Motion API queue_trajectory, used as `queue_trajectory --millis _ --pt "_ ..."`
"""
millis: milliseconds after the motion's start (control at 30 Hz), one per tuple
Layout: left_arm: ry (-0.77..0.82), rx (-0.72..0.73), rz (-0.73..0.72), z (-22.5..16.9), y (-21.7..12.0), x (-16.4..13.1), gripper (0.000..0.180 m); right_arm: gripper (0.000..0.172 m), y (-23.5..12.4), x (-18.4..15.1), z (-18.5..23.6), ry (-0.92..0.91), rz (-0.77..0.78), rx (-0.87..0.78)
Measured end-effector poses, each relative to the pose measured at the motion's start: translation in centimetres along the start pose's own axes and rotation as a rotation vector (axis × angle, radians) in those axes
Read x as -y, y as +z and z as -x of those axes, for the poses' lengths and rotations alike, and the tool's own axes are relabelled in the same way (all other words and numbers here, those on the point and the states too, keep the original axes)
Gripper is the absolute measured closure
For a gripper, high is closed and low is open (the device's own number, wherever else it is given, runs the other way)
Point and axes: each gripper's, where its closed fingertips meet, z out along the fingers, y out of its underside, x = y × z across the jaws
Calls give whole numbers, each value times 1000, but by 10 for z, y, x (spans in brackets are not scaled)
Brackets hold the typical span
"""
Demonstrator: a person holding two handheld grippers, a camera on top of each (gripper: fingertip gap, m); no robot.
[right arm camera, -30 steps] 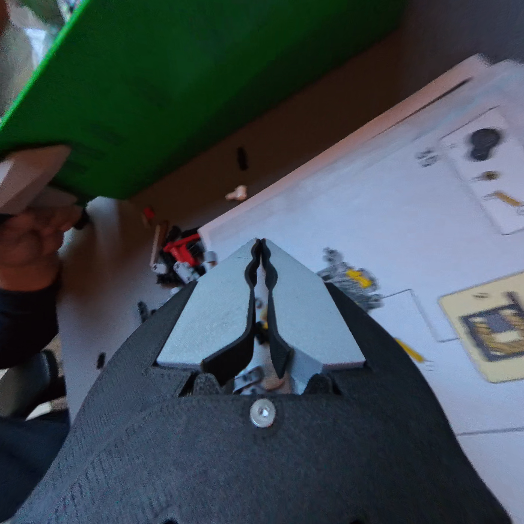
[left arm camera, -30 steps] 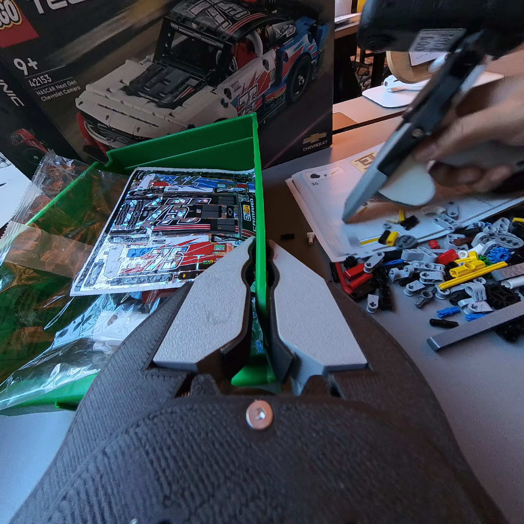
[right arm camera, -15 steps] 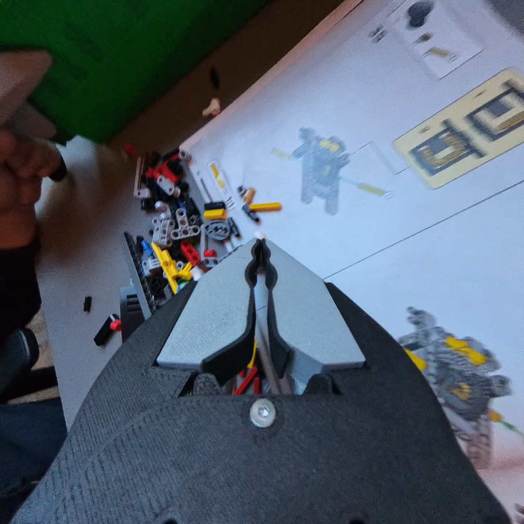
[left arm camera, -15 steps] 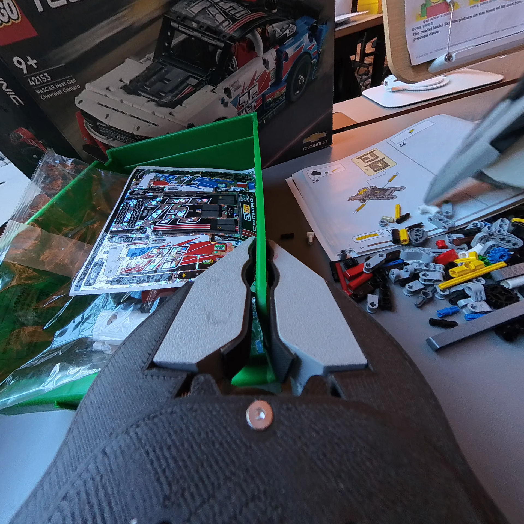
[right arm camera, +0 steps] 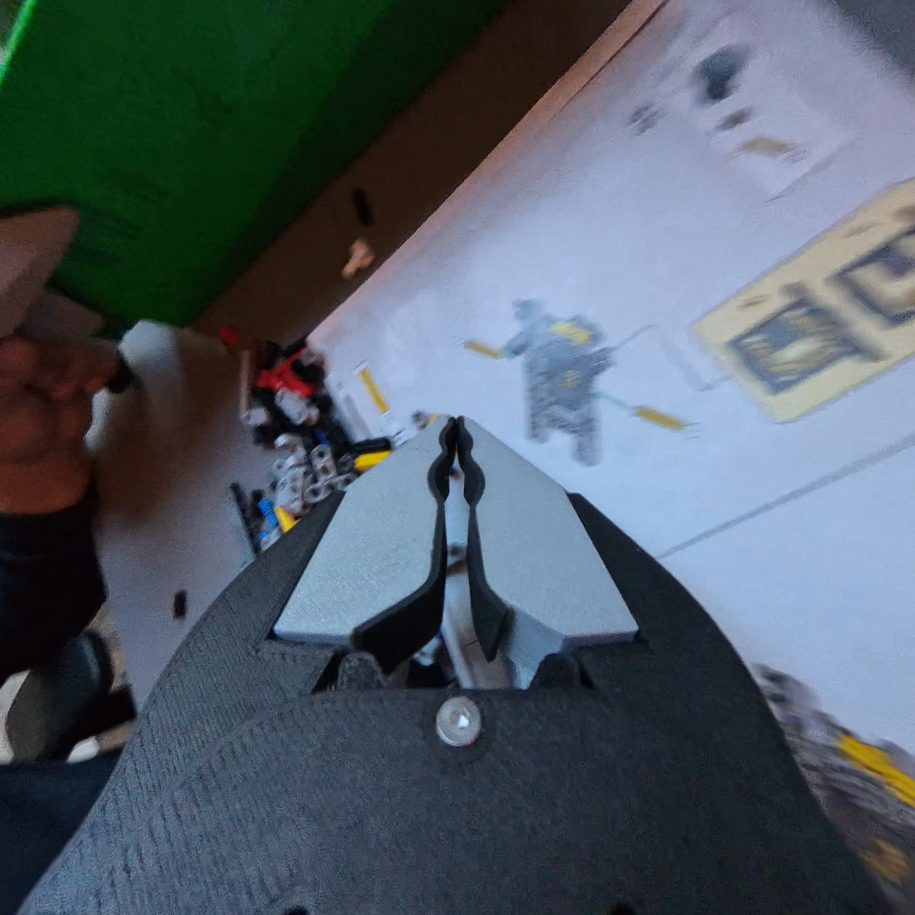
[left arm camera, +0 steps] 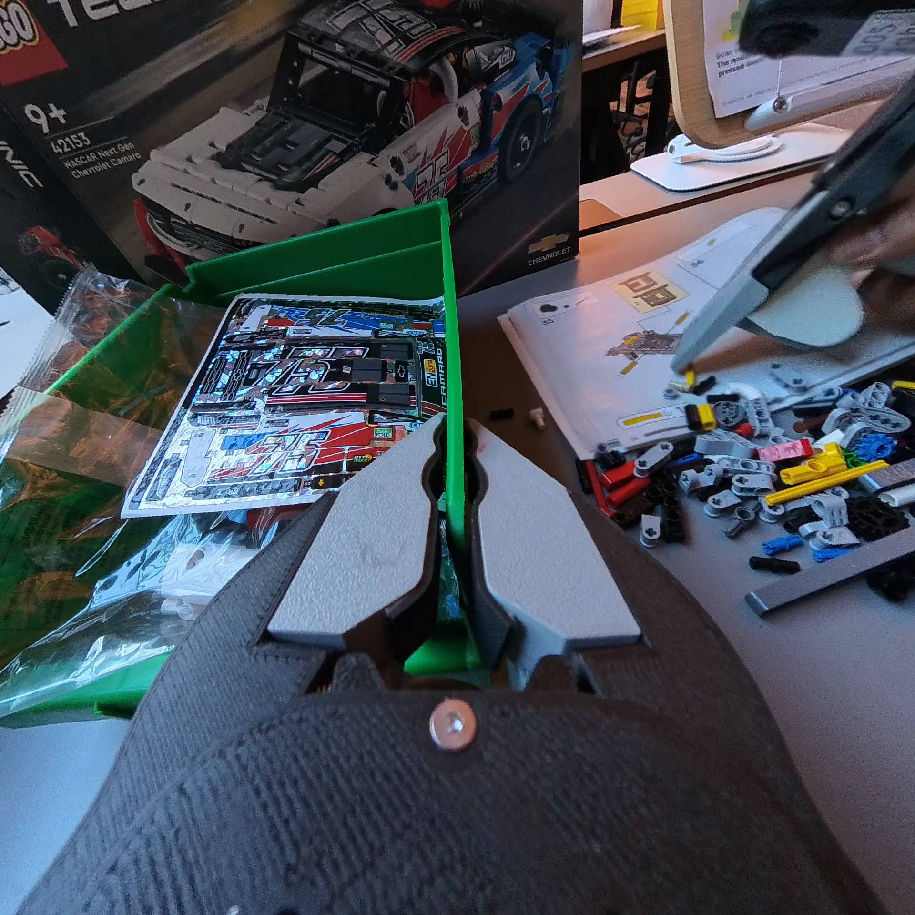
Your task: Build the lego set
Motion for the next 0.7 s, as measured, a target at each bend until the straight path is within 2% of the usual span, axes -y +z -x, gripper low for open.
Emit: queue_trajectory --millis 167,233,300,367,467,600,700 --pt "-2 -2 3 0 0 0 178 172 0 -29 37 -177 73 2" --pt "-2 -2 3 0 0 0 178 172 -6 -14 38 -209 30 -17" --pt "-1 -2 3 0 0 0 178 172 -13 16 26 -201 -59 -57" --pt "-1 -1 1 0 0 0 178 172 -6 27 12 -159 -44 -66" --pt "0 -2 -3 0 0 0 179 172 13 10 12 -137 34 -32" --pt "-3 -4 -1 0 0 0 179 172 13 -21 44 -184 74 54" --pt "-5 -4 0 0 0 0 179 172 5 -28 48 -249 73 14"
